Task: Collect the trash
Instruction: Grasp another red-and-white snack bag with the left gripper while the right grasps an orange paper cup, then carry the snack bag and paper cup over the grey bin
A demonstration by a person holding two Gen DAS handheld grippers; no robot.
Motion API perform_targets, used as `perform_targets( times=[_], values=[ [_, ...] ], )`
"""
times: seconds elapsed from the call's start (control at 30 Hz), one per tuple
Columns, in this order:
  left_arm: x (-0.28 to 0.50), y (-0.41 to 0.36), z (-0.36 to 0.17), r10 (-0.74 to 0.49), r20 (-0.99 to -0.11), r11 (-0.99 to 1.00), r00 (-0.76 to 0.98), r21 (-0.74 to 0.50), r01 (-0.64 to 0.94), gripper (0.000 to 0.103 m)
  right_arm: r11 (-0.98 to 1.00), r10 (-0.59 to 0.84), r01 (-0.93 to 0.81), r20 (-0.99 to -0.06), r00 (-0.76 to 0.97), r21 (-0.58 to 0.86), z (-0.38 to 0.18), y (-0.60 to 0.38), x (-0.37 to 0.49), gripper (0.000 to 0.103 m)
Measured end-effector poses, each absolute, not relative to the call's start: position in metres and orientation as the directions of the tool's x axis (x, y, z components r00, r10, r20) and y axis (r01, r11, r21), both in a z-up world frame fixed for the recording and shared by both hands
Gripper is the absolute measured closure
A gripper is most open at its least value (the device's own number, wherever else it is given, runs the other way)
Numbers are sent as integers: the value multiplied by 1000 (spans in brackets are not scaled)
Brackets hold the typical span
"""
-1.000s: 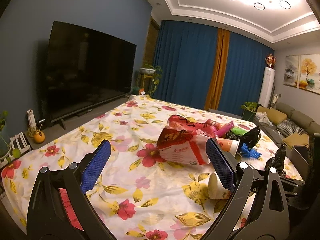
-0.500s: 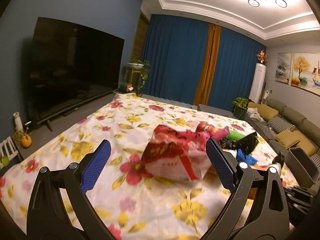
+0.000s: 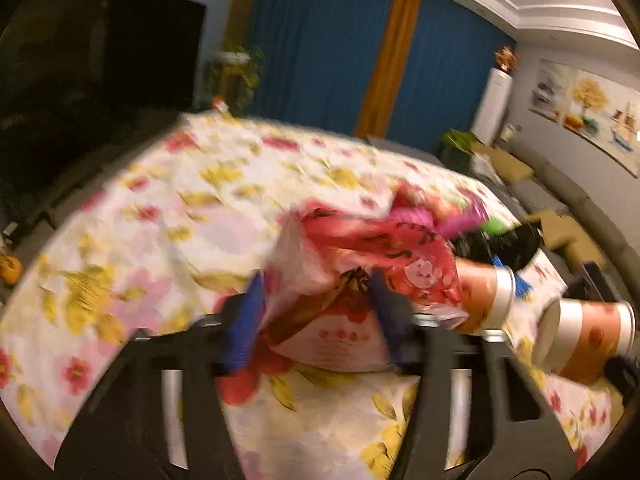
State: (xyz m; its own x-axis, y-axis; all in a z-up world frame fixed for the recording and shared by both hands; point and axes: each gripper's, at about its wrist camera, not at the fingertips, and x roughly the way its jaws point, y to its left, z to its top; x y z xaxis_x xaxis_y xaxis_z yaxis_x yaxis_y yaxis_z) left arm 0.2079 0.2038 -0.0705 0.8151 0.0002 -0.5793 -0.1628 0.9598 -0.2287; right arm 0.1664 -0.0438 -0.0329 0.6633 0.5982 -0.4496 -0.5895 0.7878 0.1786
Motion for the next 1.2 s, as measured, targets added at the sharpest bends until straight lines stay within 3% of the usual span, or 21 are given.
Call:
perform_targets(
  times=[0.03,0.07,0.2,0.8,1.2],
  values=[
    [207,203,-73,-10,-582,960,813,-234,-155,82,789,597,-586,-449,665,182,-33,-45,167,99],
    [207,201,-75,-23,-585,962,811,-233,-141,87,791,595,-583,-449,666,185,-32,-46,168,99],
    [196,192,-72,-21,-559,968,829,-219,-124,96,798,590,-572,-439,678,189,-30,-52,167,99],
    [99,117,-4,11,-333,977,943,-199,-82,97,853,520,-492,-363,773,175,-2,-108,144,99],
    [121,12,12,-169,-304,976,938,-187,115,97,930,367,-338,-319,874,146,17,-186,137,99]
  ],
)
